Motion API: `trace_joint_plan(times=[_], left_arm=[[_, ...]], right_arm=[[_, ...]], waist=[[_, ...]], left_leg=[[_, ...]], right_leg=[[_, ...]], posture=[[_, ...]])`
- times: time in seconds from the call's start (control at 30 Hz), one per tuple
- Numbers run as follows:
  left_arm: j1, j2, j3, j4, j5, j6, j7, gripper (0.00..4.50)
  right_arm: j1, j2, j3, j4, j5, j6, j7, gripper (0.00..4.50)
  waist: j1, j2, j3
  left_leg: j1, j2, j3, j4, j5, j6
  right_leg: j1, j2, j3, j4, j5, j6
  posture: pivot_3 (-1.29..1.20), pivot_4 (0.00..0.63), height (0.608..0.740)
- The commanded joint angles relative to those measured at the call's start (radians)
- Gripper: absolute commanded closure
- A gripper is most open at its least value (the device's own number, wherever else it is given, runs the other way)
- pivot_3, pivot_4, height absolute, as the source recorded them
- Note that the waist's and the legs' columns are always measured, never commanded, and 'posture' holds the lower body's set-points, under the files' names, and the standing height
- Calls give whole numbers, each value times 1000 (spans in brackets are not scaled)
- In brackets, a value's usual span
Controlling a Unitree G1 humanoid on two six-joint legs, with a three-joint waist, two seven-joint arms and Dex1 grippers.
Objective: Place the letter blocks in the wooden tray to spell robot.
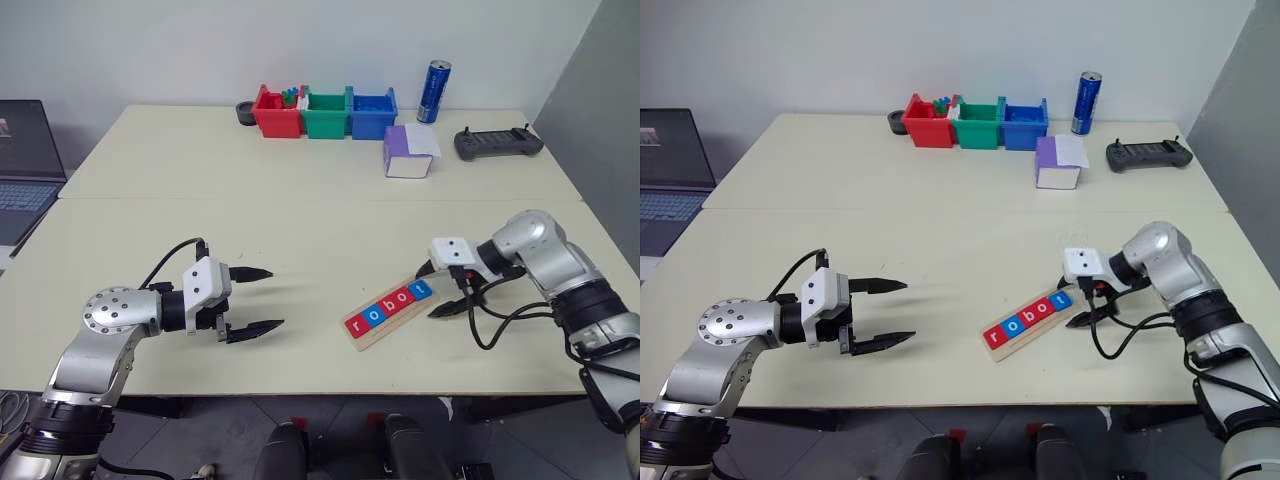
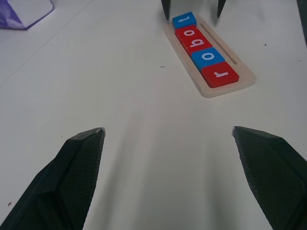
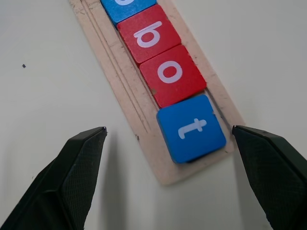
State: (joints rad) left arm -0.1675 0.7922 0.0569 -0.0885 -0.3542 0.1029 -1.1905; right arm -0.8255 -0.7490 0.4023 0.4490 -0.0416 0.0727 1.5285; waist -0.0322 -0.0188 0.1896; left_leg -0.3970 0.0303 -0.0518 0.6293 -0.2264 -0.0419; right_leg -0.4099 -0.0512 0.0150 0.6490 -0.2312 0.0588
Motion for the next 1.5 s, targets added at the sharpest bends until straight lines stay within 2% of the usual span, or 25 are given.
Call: trace_joint_plan(times=[0.03,0.27,0.33,0.43,0.73,1.27,1.5], left_arm=[[-4,12,27,-13,-14,-14,-4,0],[-16,12,21,-12,-14,-11,-6,0],[-20,12,19,-13,-14,-9,-7,0],[-22,13,18,-16,-15,-6,-8,0],[-12,15,24,-21,-17,-3,-7,0],[-9,16,28,-7,-14,-15,-9,0],[-9,14,27,-6,-14,-17,-10,0]], right_arm=[[-12,-40,-57,-48,47,0,57,31],[16,-62,-64,-25,40,13,22,31],[28,-54,-62,-22,41,26,16,410],[48,-46,-66,-29,52,34,19,1305],[56,-40,-67,-28,55,31,27,4470],[-12,24,-49,72,21,-10,12,4470],[-15,5,-61,67,24,-12,20,4470]], waist=[[0,0,0],[0,0,0],[0,0,0],[0,0,0],[0,0,0],[0,0,0],[0,0,0]], left_leg=[[0,0,0,0,0,0],[0,0,0,0,0,0],[0,0,0,0,0,0],[0,0,0,0,0,0],[0,0,0,0,0,0],[0,0,0,0,0,0],[0,0,0,0,0,0]], right_leg=[[0,0,0,0,0,0],[0,0,0,0,0,0],[0,0,0,0,0,0],[0,0,0,0,0,0],[0,0,0,0,0,0],[0,0,0,0,0,0],[0,0,0,0,0,0]], posture=[[0,150,740],[0,150,740],[0,150,740],[0,150,740],[0,150,740],[0,150,740],[0,150,740]])
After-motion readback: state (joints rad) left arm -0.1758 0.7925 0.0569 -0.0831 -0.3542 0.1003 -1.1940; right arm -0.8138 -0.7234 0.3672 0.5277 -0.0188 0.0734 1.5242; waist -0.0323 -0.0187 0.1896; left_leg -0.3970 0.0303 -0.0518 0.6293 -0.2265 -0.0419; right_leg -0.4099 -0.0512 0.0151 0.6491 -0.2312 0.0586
